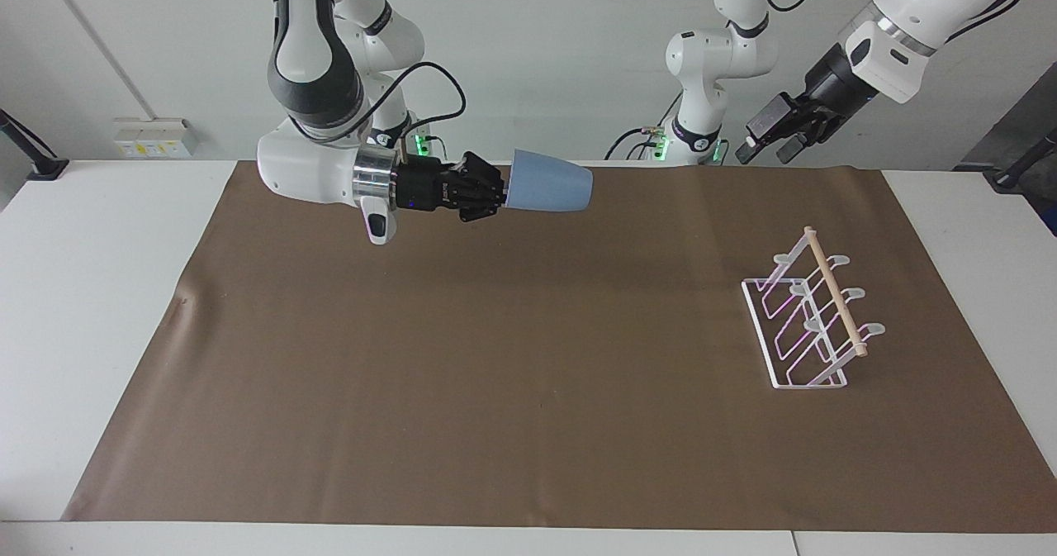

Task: Hang cup on cup holder
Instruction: 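Bring the open left gripper to the cup held by the right gripper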

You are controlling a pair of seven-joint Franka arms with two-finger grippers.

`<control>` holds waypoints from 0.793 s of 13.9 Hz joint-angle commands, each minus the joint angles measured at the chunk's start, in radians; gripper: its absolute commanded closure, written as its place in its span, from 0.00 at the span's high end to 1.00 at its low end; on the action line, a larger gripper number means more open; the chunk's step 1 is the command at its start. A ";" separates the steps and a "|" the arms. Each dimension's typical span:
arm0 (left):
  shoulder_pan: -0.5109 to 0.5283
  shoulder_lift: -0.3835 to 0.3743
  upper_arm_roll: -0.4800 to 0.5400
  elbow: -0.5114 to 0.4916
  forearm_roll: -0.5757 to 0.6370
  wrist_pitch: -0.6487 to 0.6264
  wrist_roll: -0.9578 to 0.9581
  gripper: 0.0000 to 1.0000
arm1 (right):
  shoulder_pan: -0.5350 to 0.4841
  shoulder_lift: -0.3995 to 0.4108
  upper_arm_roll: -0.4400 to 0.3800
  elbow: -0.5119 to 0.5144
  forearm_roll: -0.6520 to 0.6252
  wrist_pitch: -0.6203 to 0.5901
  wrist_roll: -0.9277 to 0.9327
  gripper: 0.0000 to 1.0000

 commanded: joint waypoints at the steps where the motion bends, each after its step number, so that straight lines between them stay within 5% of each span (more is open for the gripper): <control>1: -0.008 0.016 -0.019 0.019 -0.098 0.057 -0.200 1.00 | 0.002 -0.024 0.003 -0.023 0.026 0.020 0.018 0.00; 11: -0.060 0.014 -0.100 -0.018 -0.211 0.310 -0.772 1.00 | 0.022 -0.026 0.004 -0.024 0.024 0.031 0.035 0.00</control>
